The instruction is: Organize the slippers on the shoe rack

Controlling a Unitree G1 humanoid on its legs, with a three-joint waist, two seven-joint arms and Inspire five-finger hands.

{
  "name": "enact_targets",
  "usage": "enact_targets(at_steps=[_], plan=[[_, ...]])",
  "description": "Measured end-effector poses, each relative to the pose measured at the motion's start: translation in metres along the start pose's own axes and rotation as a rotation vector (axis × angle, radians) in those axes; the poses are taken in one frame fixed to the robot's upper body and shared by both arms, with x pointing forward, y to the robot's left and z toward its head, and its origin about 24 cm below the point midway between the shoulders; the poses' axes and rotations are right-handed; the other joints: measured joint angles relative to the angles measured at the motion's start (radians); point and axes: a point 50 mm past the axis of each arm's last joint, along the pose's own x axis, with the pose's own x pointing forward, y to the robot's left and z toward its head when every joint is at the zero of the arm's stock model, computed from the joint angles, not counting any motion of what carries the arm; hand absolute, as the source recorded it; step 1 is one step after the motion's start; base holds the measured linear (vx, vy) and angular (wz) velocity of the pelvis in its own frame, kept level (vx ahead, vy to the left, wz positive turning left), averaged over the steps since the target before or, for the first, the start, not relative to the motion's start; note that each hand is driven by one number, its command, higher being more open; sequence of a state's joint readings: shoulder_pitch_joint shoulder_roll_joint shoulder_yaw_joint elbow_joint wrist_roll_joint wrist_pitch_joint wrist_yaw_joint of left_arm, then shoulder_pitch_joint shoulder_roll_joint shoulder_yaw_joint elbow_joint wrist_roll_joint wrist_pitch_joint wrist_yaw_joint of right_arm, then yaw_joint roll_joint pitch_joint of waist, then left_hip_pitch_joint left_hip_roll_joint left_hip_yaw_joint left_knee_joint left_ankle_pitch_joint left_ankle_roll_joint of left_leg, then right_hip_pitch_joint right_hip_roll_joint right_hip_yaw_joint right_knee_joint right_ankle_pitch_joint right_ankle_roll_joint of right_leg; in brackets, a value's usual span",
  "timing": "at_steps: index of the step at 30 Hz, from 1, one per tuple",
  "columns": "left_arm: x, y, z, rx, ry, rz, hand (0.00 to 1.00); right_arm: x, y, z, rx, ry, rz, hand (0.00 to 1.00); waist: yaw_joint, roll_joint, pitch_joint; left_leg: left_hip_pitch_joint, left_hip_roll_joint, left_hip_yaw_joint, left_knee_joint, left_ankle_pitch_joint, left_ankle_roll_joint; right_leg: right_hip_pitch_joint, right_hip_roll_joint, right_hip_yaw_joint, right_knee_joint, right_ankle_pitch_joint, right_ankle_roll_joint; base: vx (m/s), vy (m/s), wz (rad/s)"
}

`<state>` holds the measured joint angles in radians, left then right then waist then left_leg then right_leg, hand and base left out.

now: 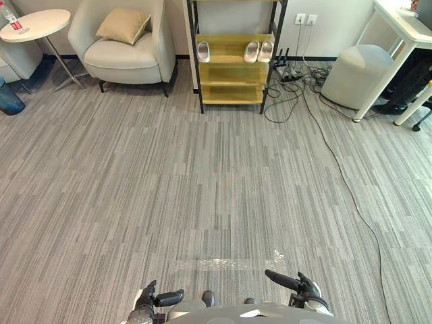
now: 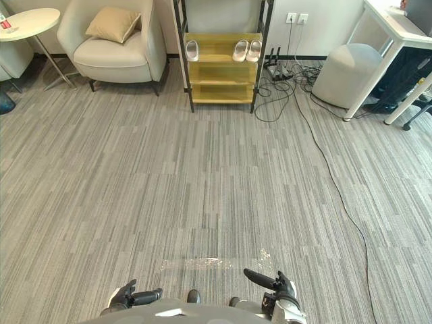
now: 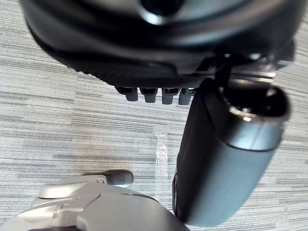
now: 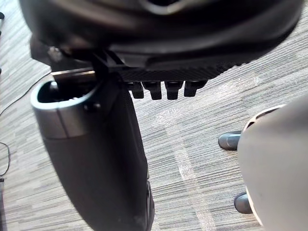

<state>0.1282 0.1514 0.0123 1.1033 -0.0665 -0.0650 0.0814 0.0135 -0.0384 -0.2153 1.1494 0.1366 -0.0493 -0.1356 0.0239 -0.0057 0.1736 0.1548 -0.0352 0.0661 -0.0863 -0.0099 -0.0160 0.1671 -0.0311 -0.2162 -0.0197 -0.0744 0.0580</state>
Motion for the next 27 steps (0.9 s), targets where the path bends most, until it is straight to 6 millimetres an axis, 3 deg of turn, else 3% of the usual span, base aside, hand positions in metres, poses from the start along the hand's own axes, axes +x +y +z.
enact_targets(at_steps=[20, 27], plan=[[0.0004, 0.0009, 0.0014, -0.004, -0.003, 0.003, 1.00, 0.0003, 0.0015, 0.0022, -0.030, -0.008, 0.005, 1.00, 0.006, -0.005, 0.009, 0.005, 0.000, 0.019, -0.001, 0.000, 0.000, 0.011, 0.002, 0.011, -0.022, 0.016, 0.003, -0.01, -0.009, -0.01], [0.0019, 0.0029, 0.0075, 0.000, -0.018, 0.007, 1.00, 0.0001, 0.0040, 0.0023, -0.059, -0.011, 0.016, 1.00, 0.023, -0.019, 0.014, -0.015, 0.001, 0.032, -0.001, -0.008, 0.012, -0.008, 0.004, 0.022, -0.037, 0.026, 0.001, -0.01, -0.015, -0.04]])
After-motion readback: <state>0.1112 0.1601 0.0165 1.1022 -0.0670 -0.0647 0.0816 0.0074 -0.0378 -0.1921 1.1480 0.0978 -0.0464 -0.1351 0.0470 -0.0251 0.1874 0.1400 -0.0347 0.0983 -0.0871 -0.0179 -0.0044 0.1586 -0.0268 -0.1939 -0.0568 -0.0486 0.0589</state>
